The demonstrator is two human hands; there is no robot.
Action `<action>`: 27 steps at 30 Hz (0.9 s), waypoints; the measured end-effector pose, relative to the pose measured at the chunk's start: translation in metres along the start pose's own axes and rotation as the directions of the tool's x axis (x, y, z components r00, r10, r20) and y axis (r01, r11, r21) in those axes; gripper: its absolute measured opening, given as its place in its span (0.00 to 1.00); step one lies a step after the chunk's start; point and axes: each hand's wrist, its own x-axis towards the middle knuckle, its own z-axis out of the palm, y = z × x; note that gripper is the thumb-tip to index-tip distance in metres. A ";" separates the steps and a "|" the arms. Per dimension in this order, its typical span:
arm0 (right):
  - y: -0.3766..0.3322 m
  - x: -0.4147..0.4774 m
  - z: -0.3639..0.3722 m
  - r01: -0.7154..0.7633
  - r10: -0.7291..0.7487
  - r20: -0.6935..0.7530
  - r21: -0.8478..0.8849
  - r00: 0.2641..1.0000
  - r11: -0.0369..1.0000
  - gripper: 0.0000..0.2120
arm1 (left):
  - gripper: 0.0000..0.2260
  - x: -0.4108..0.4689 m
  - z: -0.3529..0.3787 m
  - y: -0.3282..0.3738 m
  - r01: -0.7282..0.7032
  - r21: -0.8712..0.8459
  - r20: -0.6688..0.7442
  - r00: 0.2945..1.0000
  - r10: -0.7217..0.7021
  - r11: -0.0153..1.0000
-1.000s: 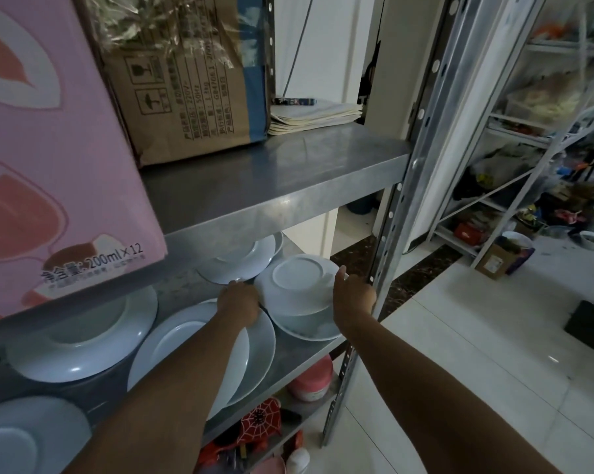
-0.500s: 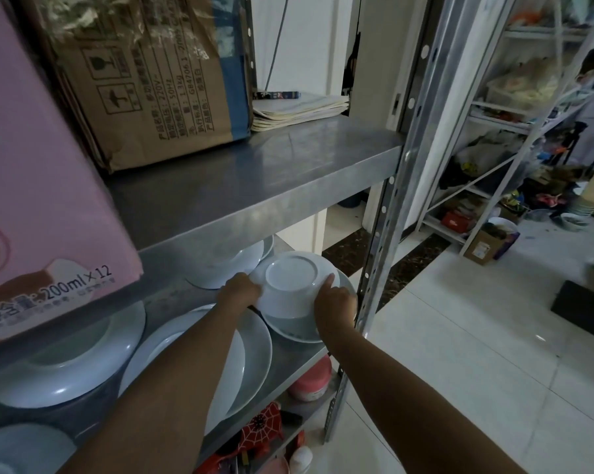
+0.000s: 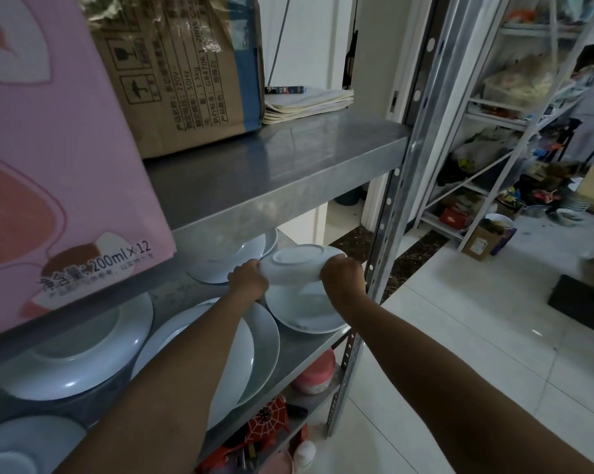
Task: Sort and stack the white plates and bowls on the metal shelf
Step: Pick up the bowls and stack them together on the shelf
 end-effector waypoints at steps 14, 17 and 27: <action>0.038 0.019 -0.065 -0.059 0.142 -0.208 0.361 0.968 0.931 0.08 | 0.19 -0.026 -0.053 0.018 -0.106 -0.124 -0.451 0.892 0.039 0.987; 0.037 0.019 -0.065 -0.122 0.213 -0.081 0.603 0.974 0.788 0.13 | 0.20 -0.023 -0.064 0.007 -0.059 -0.353 -0.385 0.919 -0.087 0.934; -0.004 -0.020 -0.025 -0.514 0.047 0.520 0.852 0.853 -0.097 0.19 | 0.23 -0.027 -0.065 -0.023 0.102 -0.561 -0.335 0.880 -0.338 0.821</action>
